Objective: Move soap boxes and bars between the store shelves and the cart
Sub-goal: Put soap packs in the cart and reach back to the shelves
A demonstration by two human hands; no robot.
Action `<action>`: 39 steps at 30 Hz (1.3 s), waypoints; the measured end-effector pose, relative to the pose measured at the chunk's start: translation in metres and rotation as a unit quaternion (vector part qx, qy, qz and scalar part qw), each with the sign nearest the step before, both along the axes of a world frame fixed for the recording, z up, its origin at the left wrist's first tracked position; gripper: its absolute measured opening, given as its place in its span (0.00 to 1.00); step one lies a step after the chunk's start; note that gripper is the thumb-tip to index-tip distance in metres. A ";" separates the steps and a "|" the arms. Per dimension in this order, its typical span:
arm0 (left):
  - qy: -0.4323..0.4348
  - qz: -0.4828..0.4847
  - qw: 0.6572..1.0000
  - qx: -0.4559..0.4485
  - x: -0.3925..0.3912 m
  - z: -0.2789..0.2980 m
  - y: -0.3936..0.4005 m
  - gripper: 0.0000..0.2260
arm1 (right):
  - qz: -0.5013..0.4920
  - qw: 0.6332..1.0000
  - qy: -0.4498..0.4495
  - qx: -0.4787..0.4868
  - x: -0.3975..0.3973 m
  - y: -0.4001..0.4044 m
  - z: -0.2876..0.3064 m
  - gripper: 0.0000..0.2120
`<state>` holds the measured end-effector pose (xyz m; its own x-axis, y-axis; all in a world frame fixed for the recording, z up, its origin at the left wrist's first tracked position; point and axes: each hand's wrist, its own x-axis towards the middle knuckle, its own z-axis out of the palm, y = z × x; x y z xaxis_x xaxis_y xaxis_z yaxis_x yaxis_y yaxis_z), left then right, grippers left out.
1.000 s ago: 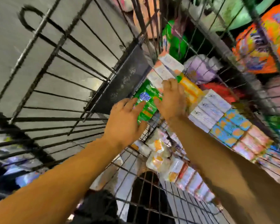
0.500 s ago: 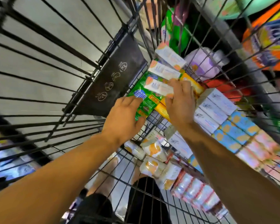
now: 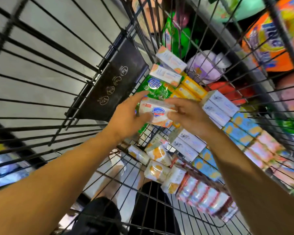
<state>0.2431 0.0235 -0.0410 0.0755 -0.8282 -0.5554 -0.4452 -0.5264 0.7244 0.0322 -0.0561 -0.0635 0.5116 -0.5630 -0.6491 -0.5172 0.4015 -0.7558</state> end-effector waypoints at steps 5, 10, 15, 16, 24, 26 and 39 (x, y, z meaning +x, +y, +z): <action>0.109 0.119 0.985 0.069 0.008 -0.003 -0.004 0.19 | -0.100 0.990 0.076 -0.065 0.005 -0.011 -0.001 0.13; 0.089 0.184 0.974 0.092 0.011 -0.011 -0.002 0.16 | -0.051 0.944 0.166 -0.280 0.018 -0.027 -0.022 0.27; 0.083 0.209 0.969 0.101 0.011 -0.010 -0.003 0.11 | 0.004 0.907 0.252 -0.337 0.041 -0.031 -0.038 0.27; 0.081 0.213 0.968 0.101 0.012 -0.009 -0.003 0.11 | 0.011 0.903 0.262 -0.341 0.044 -0.031 -0.040 0.25; 0.038 0.185 0.979 0.075 0.015 0.023 0.002 0.17 | -0.061 0.927 0.242 -0.282 0.041 -0.016 -0.006 0.24; 0.022 0.162 0.985 0.061 0.017 0.045 0.004 0.17 | -0.102 0.943 0.208 -0.238 0.033 -0.006 0.021 0.24; -0.001 0.000 0.993 -0.121 0.034 0.222 0.088 0.20 | -0.226 0.935 0.152 -0.227 -0.004 0.127 0.222 0.30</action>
<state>0.2770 0.1116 0.1811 0.0753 -0.9375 -0.3397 -0.4464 -0.3363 0.8293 0.0278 0.0707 0.1581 -0.0150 -0.9295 -0.3684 -0.5910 0.3055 -0.7466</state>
